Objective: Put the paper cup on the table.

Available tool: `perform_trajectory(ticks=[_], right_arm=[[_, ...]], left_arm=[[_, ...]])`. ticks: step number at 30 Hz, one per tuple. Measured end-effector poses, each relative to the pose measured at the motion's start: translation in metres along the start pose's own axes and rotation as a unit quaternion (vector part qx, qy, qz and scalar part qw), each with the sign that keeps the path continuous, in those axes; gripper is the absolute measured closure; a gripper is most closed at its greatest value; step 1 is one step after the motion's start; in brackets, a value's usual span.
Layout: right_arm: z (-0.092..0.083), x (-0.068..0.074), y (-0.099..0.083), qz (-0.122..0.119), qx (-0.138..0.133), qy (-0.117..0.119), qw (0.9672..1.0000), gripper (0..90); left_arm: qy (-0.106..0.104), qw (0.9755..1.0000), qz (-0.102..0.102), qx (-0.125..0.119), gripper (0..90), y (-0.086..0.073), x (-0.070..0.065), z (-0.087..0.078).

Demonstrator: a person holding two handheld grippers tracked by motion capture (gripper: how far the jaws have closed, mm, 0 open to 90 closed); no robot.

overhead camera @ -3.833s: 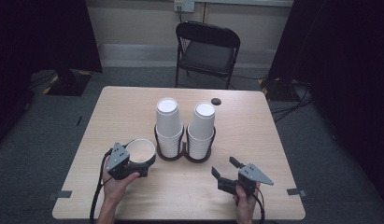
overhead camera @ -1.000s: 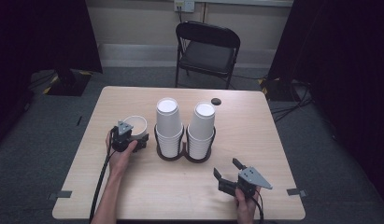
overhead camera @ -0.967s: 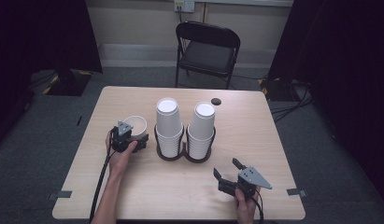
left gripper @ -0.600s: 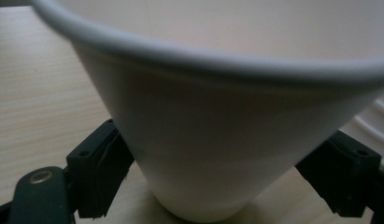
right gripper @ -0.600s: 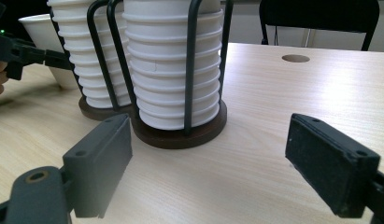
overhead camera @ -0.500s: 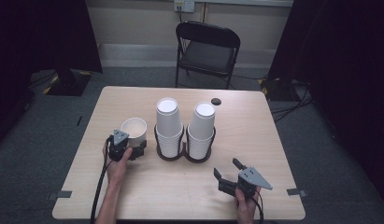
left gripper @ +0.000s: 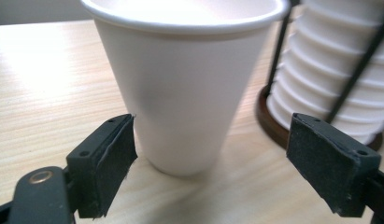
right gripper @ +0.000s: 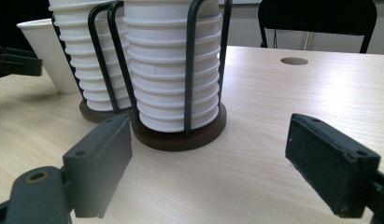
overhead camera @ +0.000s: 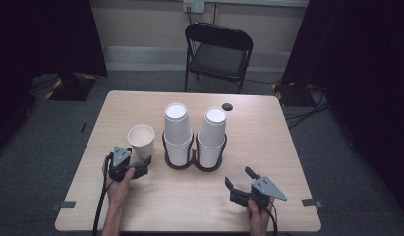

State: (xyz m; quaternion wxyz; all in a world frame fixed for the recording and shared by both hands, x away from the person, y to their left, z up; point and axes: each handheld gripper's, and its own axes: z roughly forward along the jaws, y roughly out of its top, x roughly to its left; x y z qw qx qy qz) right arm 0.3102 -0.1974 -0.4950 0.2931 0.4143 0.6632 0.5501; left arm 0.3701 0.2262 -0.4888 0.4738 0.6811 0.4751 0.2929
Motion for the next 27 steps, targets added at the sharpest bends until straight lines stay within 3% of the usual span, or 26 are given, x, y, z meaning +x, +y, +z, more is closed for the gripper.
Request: perform_trajectory(ticks=[4, 6, 10, 15, 19, 20, 27], right_arm=[[0.000, 0.000, 0.000, 0.001, 0.000, 0.001, 1.0000, 14.0], [0.000, 0.000, 0.000, 0.001, -0.001, 0.000, 1.0000, 14.0], [0.000, 0.000, 0.000, 0.001, -0.001, 0.001, 1.0000, 14.0], [0.000, 0.000, 0.000, 0.001, 0.000, -0.002, 1.0000, 14.0], [0.001, 0.001, 0.000, -0.004, 0.005, -0.008, 0.9999, 14.0], [0.002, 0.002, 0.001, -0.005, 0.009, -0.010, 0.9999, 14.0], [0.004, 0.003, 0.001, -0.005, 0.018, -0.017, 0.9997, 14.0]], left_arm=[[-0.006, 0.9998, 0.001, -0.018, 15.4, -0.007, -0.009, -0.012], [-0.003, 0.9998, 0.010, -0.019, 15.4, -0.011, -0.017, -0.018], [-0.018, 0.9992, 0.017, -0.032, 15.4, -0.013, -0.026, -0.029], [-0.043, 0.9975, -0.001, -0.055, 15.2, -0.015, -0.042, -0.048], [-0.041, 0.9976, 0.003, -0.055, 15.3, -0.017, -0.051, -0.051], [-0.041, 0.9976, 0.020, -0.053, 15.3, -0.018, -0.056, -0.052], [-0.046, 0.9967, 0.045, -0.049, 15.3, -0.027, -0.074, -0.048]])
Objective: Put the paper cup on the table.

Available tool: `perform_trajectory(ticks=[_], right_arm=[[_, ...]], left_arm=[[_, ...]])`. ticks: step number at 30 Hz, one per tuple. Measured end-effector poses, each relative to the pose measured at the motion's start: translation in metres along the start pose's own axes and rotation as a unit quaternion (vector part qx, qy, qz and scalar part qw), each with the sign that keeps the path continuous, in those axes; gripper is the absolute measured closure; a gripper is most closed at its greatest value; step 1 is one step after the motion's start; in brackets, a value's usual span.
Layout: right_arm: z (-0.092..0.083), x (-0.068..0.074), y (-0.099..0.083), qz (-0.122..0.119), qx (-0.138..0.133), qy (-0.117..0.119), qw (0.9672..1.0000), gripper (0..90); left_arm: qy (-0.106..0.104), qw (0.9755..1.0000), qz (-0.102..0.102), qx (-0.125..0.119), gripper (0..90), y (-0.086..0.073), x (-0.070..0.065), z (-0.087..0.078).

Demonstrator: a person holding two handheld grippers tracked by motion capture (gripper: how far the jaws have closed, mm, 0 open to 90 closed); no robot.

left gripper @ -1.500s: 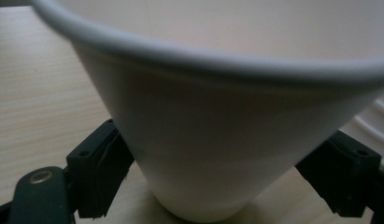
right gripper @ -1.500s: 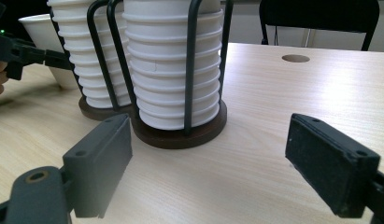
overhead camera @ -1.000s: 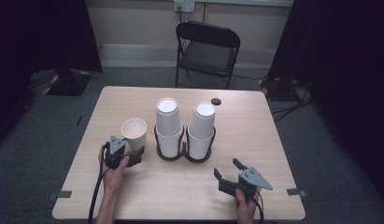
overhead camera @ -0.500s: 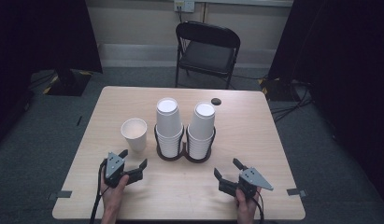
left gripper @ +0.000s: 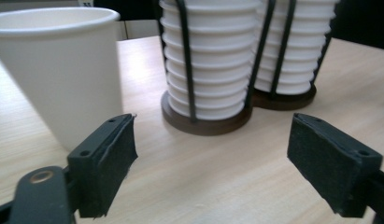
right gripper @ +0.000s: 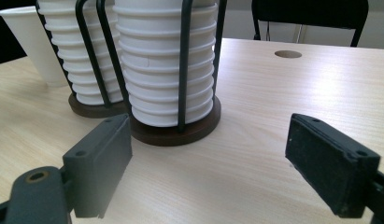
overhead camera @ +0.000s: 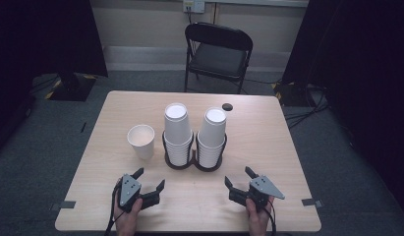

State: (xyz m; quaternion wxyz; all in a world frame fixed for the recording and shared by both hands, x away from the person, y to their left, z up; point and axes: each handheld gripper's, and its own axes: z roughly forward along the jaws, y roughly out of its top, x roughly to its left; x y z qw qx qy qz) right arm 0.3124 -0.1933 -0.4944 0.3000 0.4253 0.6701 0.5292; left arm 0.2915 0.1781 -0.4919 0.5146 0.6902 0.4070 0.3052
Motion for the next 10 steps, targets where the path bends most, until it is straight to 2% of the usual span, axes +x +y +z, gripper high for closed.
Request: perform_trajectory(ticks=[5, 7, 8, 9, 10], right_arm=[[0.0025, 0.0021, 0.0011, -0.009, 0.015, -0.007, 0.9998, 14.1], [0.0043, 0.0028, 0.0016, -0.012, 0.025, -0.010, 0.9996, 14.1], [0.0055, 0.0029, 0.0020, -0.011, 0.031, -0.011, 0.9994, 14.1], [0.0071, 0.0028, 0.0026, -0.010, 0.042, -0.015, 0.9990, 14.1], [0.0071, 0.0028, 0.0026, -0.010, 0.042, -0.015, 0.9990, 14.1]], left_arm=[[-0.011, 0.9999, 0.001, -0.005, 15.3, -0.0024, -0.0061, 0.0040], [0.000, 0.9999, 0.007, -0.008, 15.4, -0.0022, -0.0077, 0.0052], [0.000, 0.9999, 0.007, -0.008, 15.5, -0.0022, -0.0077, 0.0052], [0.005, 0.9997, 0.019, -0.013, 15.5, -0.0024, -0.0099, 0.0049], [0.005, 0.9997, 0.019, -0.013, 15.5, -0.0024, -0.0099, 0.0049]])
